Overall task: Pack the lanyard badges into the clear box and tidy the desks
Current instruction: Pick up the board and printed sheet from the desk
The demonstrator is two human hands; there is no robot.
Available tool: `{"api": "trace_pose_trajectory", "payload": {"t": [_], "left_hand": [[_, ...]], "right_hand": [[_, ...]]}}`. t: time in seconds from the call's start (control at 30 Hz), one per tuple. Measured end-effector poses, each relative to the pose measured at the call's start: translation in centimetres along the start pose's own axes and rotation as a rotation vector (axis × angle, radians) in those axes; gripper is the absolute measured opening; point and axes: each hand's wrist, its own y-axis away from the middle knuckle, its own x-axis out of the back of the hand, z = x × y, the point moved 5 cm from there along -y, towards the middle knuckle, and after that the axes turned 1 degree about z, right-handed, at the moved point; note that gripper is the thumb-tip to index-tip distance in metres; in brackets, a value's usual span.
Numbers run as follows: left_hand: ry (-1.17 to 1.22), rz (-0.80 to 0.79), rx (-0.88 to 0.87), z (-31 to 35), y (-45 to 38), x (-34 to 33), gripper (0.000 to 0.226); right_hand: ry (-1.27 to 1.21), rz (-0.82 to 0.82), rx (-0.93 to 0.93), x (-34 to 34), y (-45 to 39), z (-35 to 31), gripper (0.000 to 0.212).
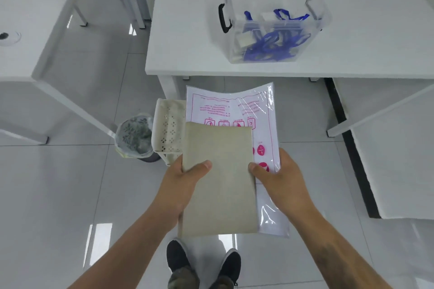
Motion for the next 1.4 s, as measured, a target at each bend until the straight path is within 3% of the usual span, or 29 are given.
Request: {"api": "trace_pose_trajectory", "payload": {"t": [0.6, 0.77, 0.9, 1.03, 1.13, 1.33, 1.4], "left_hand": [[0.016, 0.136, 0.092, -19.5, -9.3, 4.2, 0.011], [-0.019, 0.223, 0.076, -25.1, -9.9, 7.1, 0.035], [0.006, 0.32, 0.083, -27.4, -8.0, 8.8, 0.034], [0.042, 0.292, 0.098, -29.7, -7.0, 9.0, 0.033], [0.044, 0.26, 0.12, -31.8, -8.5, 9.4, 0.014], [0.054, 0.176, 0.036, -34.9, -14.4, 9.5, 0.03], [0.073, 0.137, 0.009, -35.1, -16.8, 9.1, 0.018]], "right_hand": [[0.098, -0.1, 0.016, -12.0, -4.6, 16.6, 0.014], [0.117, -0.084, -0.009, -15.1, -2.9, 20.5, 0.024], [0.105, -0.123, -0.04, -16.1, -1.0, 22.1, 0.033], [0.161, -0.279, -0.169, -18.0, -0.2, 24.5, 0.031], [0.154, -0.217, -0.126, -19.1, -0.3, 26.2, 0.03], [0.066, -0.169, -0.013, -21.7, -4.8, 28.8, 0.026], [0.049, -0.158, 0.036, -22.2, -7.0, 29.3, 0.025]]}}
